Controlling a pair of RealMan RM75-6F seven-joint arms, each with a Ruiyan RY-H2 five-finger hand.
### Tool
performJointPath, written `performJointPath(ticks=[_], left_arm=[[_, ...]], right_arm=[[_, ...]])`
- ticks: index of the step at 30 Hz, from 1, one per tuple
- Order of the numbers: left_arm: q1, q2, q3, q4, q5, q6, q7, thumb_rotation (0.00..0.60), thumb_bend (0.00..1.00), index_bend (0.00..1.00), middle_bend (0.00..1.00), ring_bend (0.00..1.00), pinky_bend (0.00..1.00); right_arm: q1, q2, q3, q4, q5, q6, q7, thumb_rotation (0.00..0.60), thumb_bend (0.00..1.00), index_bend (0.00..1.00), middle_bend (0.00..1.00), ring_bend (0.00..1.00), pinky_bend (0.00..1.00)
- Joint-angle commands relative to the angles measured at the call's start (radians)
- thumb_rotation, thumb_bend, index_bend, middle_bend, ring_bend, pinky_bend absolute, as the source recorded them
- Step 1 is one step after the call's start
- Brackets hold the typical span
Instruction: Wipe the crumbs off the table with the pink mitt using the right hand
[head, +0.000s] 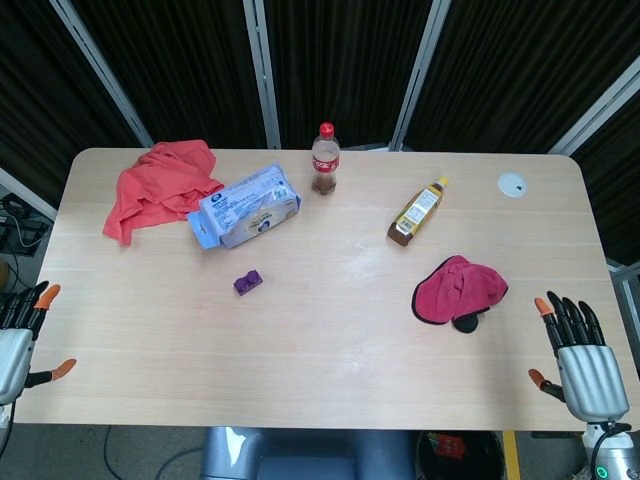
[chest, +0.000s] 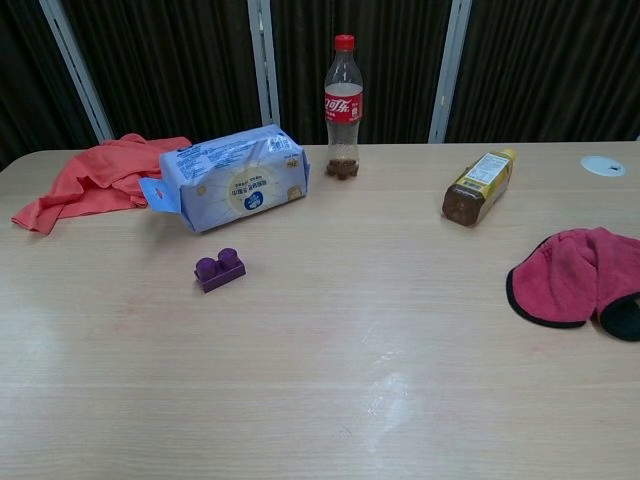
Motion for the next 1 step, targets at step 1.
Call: performJointPath(ticks=[1], left_arm=[[0.002, 0.0, 0.0, 0.0, 0.0, 0.003, -0.001, 0.6, 0.0, 0.0, 0.0, 0.0, 0.0]], right_arm=[[-0.004, 0.0, 0.0, 0.001, -0.008, -0.006, -0.005, 0.6, 0.0, 0.0, 0.0, 0.0, 0.03]])
